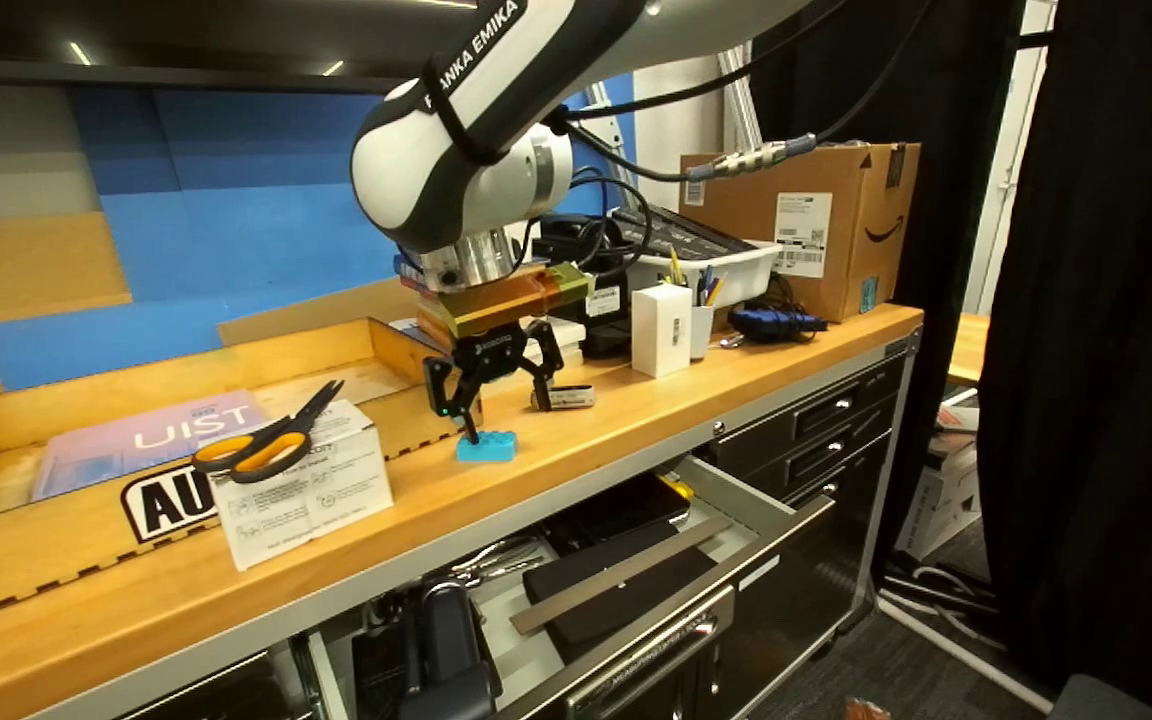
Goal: Put the Lego in the open drawer and then close the drawer
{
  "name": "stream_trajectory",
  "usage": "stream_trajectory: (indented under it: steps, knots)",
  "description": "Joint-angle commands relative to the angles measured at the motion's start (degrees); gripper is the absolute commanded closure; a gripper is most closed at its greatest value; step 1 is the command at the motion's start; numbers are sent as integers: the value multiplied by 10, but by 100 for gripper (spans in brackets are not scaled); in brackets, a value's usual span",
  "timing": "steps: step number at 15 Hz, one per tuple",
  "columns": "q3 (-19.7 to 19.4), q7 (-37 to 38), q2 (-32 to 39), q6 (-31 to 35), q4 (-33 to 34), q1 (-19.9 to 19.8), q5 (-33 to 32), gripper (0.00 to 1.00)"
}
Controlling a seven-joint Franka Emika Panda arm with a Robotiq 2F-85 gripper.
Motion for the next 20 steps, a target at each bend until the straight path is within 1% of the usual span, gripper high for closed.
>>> stream_trajectory:
  steps: [1, 4, 5, 6, 8, 9, 11, 12, 14, 16, 18, 20]
  knots:
    - [-6, -7, 30, -26, 45, 14, 21, 0]
    - [-10, 0, 40, -25, 52, 20, 20, 0]
    - [-13, 13, 40, -8, 48, 24, 16, 25]
    - [-17, 25, 40, 5, 45, 27, 13, 26]
    - [-25, 50, 41, 33, 39, 34, 5, 42]
    - [-27, 56, 43, 41, 40, 37, 4, 51]
    - [-33, 68, 46, 51, 40, 41, 5, 65]
    - [-35, 73, 45, 51, 38, 43, 6, 73]
    - [-38, 80, 31, 28, 30, 46, 5, 88]
    - [-38, 73, 0, 2, -1, 40, 13, 88]
    - [-37, 68, -39, -26, -50, 33, 22, 88]
    - [-35, 72, -74, -33, -104, 24, 29, 88]
